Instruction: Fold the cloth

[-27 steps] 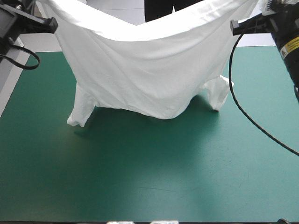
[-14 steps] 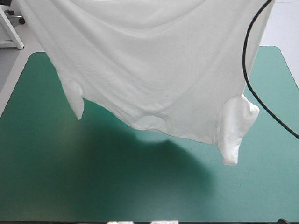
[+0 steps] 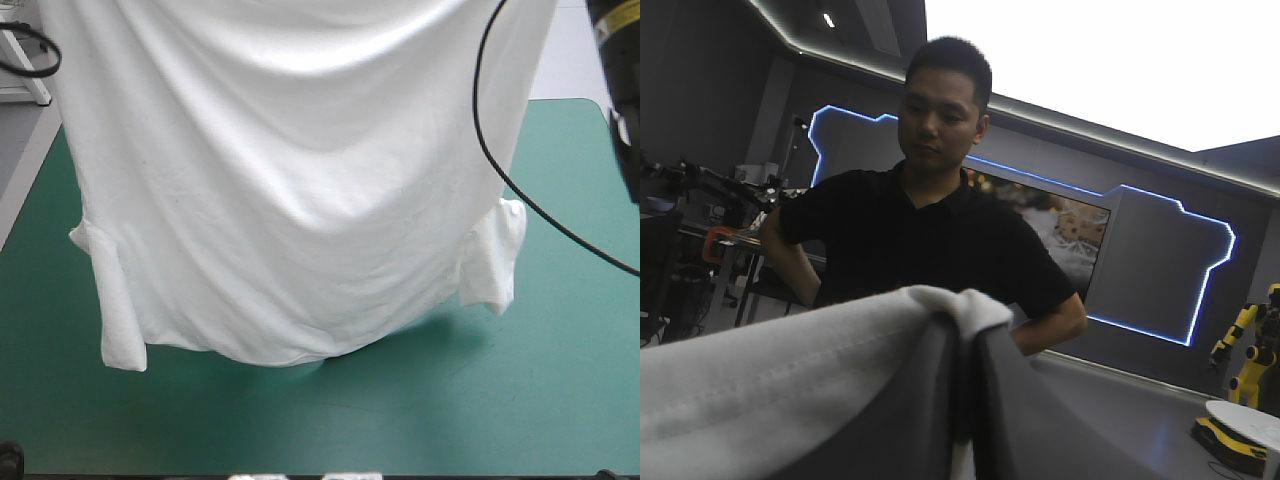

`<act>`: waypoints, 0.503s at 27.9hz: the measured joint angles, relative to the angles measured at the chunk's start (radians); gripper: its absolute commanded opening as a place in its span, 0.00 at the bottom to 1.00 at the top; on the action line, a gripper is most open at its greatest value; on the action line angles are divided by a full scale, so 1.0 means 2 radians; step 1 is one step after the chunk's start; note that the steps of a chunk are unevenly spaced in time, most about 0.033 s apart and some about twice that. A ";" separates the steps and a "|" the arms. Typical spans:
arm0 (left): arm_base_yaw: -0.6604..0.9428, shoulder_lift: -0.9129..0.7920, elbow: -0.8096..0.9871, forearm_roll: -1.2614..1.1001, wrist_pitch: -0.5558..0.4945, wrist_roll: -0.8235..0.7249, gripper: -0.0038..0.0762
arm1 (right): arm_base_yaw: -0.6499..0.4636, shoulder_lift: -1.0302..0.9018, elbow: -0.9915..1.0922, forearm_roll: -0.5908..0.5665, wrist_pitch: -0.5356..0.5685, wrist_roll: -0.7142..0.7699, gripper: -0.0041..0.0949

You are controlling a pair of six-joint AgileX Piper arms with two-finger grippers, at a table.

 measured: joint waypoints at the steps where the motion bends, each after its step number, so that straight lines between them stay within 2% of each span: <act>1: 0.000 0.017 0.000 0.000 -0.025 0.000 0.04 | -0.011 0.016 -0.001 -0.003 -0.019 0.016 0.02; 3: 0.000 0.048 -0.002 0.000 -0.063 0.000 0.04 | -0.035 0.048 -0.009 -0.009 -0.049 0.053 0.02; 6: 0.000 0.093 -0.029 0.003 -0.094 0.000 0.04 | -0.074 0.096 -0.044 -0.018 -0.084 0.104 0.02; 9: 0.000 0.129 -0.077 0.003 -0.104 0.000 0.04 | -0.095 0.137 -0.097 -0.020 -0.101 0.121 0.02; 14: 0.000 0.186 -0.178 0.003 -0.111 0.000 0.04 | -0.098 0.184 -0.199 -0.020 -0.121 0.127 0.02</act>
